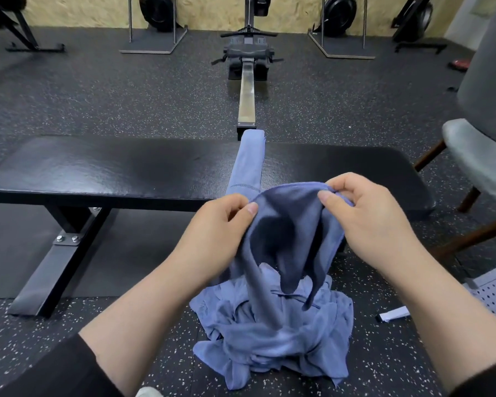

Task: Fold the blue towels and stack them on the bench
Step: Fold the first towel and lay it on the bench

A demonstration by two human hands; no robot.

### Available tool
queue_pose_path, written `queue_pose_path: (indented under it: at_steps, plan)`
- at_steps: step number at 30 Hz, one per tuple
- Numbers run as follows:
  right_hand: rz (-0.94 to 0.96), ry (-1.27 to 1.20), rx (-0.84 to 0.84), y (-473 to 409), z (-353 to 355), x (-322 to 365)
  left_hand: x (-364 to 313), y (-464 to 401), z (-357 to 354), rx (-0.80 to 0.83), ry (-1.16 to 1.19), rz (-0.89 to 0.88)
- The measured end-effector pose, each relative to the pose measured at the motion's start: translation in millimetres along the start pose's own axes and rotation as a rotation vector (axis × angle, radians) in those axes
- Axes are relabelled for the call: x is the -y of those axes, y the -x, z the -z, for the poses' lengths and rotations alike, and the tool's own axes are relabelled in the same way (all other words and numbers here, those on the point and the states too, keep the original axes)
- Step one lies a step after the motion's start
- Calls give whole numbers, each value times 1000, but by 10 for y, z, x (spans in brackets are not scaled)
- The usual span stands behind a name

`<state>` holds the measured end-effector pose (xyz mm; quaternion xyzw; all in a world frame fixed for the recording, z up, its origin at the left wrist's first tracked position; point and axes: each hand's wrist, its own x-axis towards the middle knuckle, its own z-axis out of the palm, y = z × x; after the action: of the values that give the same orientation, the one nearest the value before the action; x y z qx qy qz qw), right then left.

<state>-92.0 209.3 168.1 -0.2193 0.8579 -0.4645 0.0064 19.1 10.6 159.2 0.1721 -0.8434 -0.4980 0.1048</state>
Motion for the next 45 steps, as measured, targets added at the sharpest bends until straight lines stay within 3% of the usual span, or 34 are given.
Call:
queue_pose_path:
  at_steps: [6,11,14,28,34,38,41,45]
  plan:
    - [48,124,328,79,-81,23,-38,21,-61,-31,49,-74]
    - [149,89,422,156,-161,183,-66,31,-117,92,76,-137]
    - [185,87,451,190,-171,240,-71,38,-135,85,111,-142]
    - [101,-92,-84,71,-116,143,90,1,-89,112,49,34]
    - [25,-79,-170,24,-48,45,88,-26,-57,-55,-91,4]
    - [-21,63,-29,4,-53,-17,-24,29,-32,-146,6,-72]
    - [-38,161,163,36,-112,-5,-42,58,-47,-114,17,-65]
    - [73,102,314,109,-172,101,-39,55,-65,-46,29,-62]
